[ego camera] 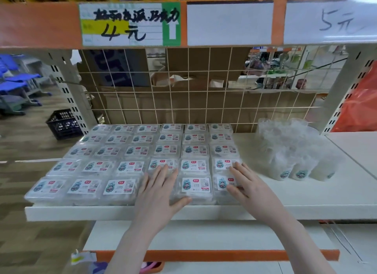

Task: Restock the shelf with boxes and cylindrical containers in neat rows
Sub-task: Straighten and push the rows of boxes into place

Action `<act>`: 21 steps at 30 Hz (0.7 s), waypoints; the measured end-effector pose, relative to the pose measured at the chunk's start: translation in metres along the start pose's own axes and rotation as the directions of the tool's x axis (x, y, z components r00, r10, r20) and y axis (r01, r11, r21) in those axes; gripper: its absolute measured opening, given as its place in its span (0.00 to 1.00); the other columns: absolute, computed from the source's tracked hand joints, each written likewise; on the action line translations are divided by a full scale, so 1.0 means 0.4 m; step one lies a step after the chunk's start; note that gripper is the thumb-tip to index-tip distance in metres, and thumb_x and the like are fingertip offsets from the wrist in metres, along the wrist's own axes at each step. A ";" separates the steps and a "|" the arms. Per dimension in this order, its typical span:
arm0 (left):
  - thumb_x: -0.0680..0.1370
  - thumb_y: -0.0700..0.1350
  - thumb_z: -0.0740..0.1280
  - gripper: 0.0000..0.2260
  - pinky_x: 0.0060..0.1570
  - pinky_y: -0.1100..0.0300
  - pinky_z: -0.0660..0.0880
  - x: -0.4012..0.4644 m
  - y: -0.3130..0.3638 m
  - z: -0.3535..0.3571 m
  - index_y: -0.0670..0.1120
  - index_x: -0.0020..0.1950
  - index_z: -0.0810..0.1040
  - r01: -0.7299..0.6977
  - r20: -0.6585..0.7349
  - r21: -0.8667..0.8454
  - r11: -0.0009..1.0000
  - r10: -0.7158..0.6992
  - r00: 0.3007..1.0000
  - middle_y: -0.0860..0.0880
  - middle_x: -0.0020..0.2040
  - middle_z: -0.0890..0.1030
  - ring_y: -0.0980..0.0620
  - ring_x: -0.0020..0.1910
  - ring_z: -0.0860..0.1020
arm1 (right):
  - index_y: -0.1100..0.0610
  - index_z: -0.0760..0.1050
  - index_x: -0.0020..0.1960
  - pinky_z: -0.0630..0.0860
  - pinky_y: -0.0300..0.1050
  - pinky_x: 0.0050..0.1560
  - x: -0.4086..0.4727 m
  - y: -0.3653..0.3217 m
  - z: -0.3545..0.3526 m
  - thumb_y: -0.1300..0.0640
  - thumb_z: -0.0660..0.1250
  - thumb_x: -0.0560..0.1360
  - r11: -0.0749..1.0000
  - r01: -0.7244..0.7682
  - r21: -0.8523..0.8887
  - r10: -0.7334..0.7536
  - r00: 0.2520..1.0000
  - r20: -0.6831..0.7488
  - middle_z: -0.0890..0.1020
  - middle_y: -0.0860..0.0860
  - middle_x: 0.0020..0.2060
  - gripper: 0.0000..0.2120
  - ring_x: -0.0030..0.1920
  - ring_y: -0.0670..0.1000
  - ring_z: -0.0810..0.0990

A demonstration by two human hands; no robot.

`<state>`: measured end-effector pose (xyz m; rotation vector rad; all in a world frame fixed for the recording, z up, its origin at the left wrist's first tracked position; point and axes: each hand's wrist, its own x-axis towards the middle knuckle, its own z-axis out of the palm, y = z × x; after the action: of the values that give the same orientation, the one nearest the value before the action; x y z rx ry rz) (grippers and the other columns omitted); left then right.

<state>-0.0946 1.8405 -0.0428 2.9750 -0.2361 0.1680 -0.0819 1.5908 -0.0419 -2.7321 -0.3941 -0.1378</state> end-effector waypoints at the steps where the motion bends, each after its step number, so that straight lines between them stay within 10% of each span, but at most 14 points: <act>1: 0.56 0.78 0.24 0.51 0.67 0.59 0.28 0.000 0.001 0.001 0.59 0.76 0.43 0.001 0.001 0.003 1.000 -0.001 1.000 0.57 0.77 0.43 0.62 0.69 0.34 | 0.52 0.53 0.76 0.40 0.30 0.66 -0.003 0.003 0.001 0.43 0.53 0.79 1.000 0.006 0.005 -0.006 1.000 -0.007 0.50 0.46 0.76 0.28 0.74 0.43 0.43; 10: 0.60 0.76 0.27 0.47 0.68 0.58 0.32 0.000 0.003 0.000 0.60 0.76 0.43 0.020 -0.010 0.034 0.999 -0.020 1.000 0.56 0.78 0.45 0.56 0.76 0.42 | 0.56 0.69 0.68 0.55 0.42 0.68 -0.011 0.020 0.016 0.30 0.44 0.74 0.994 0.107 -0.032 -0.110 0.987 -0.115 0.68 0.53 0.70 0.39 0.71 0.47 0.58; 16: 0.75 0.69 0.51 0.28 0.67 0.62 0.33 0.005 -0.003 -0.018 0.69 0.69 0.39 -0.097 -0.002 -0.084 0.992 0.097 0.995 0.63 0.73 0.39 0.64 0.70 0.35 | 0.54 0.74 0.64 0.73 0.54 0.57 -0.026 0.042 0.026 0.50 0.79 0.62 0.978 0.178 -0.112 -0.195 0.967 -0.163 0.76 0.56 0.63 0.33 0.64 0.58 0.74; 21: 0.77 0.62 0.59 0.27 0.69 0.63 0.41 0.019 0.000 -0.013 0.65 0.74 0.53 -0.148 0.027 -0.145 0.978 0.154 0.988 0.62 0.75 0.45 0.60 0.75 0.42 | 0.55 0.77 0.59 0.76 0.49 0.51 -0.019 0.047 0.027 0.52 0.84 0.51 0.965 0.197 -0.171 -0.230 0.952 -0.203 0.80 0.56 0.58 0.38 0.59 0.58 0.79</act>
<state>-0.0877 1.8404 -0.0367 2.8196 -0.4598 0.1066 -0.0834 1.5760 -0.0595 -2.7714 -0.6376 -0.5462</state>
